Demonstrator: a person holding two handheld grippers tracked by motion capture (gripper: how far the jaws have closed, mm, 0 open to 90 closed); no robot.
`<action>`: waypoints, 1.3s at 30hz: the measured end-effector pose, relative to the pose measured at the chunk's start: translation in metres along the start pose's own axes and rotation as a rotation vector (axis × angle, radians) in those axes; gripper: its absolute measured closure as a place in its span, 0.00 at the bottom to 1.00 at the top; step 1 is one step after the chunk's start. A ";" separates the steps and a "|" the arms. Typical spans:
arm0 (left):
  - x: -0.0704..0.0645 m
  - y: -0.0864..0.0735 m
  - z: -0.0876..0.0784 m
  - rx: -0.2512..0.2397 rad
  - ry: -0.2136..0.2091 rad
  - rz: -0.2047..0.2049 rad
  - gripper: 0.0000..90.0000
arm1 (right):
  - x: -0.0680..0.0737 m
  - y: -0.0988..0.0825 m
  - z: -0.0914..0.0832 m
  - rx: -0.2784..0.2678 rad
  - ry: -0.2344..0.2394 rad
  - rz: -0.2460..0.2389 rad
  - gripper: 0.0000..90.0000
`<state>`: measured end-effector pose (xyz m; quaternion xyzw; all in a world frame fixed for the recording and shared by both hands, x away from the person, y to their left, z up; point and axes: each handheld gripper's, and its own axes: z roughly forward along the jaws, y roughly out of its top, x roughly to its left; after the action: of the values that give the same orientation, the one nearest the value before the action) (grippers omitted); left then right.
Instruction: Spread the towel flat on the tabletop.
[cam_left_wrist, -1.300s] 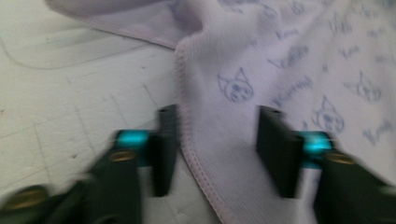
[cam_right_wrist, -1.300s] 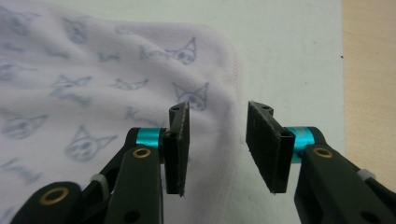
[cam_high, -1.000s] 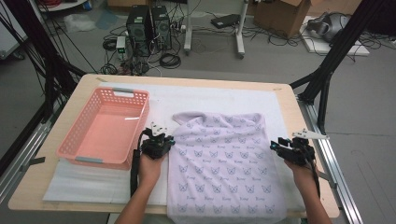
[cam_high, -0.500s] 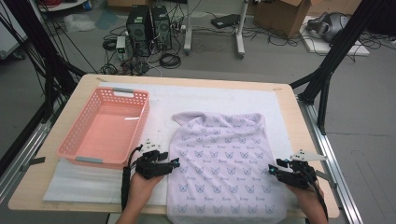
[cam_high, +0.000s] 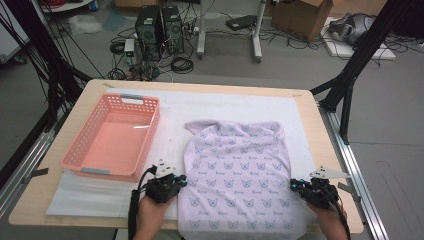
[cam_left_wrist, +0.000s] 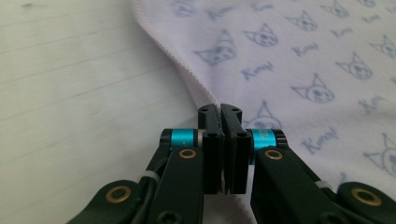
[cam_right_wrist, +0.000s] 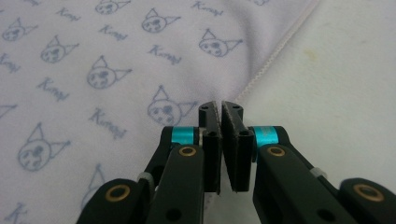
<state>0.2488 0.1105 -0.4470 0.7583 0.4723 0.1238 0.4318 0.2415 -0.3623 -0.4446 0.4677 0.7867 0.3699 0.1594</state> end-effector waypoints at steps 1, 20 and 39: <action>0.002 -0.001 -0.003 -0.003 -0.003 -0.004 0.97 | 0.002 0.000 0.001 -0.003 0.010 -0.003 0.96; -0.018 -0.025 -0.016 0.019 -0.121 0.035 0.96 | 0.007 -0.033 -0.043 0.044 0.017 -0.026 0.98; -0.011 0.006 0.017 0.018 -0.004 0.059 0.95 | -0.008 0.004 -0.003 -0.076 -0.094 0.080 0.66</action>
<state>0.2568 0.0913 -0.4501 0.7761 0.4499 0.1307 0.4222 0.2466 -0.3691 -0.4401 0.5092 0.7445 0.3832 0.1989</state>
